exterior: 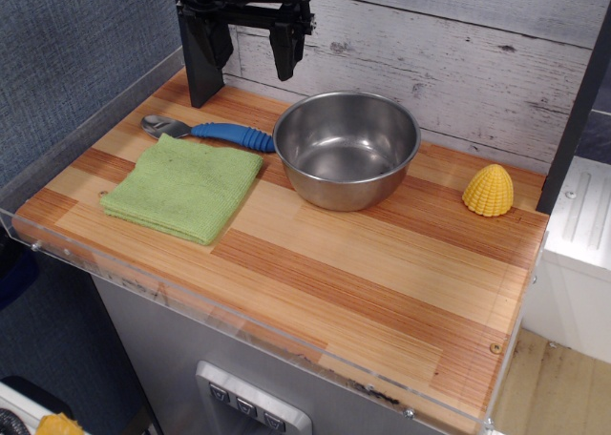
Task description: PICK UP THE GREEN TOWEL AND PUT ANOTHER SIDE OF THE TABLE
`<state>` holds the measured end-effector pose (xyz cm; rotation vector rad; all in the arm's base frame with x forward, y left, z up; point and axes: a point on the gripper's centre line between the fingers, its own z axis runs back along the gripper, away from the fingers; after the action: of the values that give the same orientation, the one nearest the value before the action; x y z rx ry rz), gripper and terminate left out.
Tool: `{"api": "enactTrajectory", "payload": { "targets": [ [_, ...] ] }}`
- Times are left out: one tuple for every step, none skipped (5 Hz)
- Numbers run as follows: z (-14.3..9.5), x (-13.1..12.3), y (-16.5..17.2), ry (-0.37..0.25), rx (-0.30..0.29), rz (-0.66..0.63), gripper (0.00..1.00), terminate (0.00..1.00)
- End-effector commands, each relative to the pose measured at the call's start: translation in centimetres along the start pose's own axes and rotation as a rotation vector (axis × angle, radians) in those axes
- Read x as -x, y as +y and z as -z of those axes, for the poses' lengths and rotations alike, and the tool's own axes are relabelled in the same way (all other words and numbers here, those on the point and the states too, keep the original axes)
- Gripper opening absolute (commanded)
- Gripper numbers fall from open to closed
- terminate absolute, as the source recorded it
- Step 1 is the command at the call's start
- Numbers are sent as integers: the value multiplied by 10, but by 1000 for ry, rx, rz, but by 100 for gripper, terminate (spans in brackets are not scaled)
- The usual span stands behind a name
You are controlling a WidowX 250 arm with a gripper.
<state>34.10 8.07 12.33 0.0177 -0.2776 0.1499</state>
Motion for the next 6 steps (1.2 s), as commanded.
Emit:
{"api": "enactTrajectory", "payload": {
  "targets": [
    [0, 0, 0, 0, 0, 0, 100, 0],
    [8, 22, 29, 0, -31, 9, 100, 0],
    [20, 40, 51, 5, -59, -19, 100, 0],
    [24, 55, 74, -9, -68, -88, 100, 0],
    [35, 61, 90, 1, -99, -123, 100, 0],
    [45, 65, 99, 20, -125, -130, 100, 0]
  ]
}}
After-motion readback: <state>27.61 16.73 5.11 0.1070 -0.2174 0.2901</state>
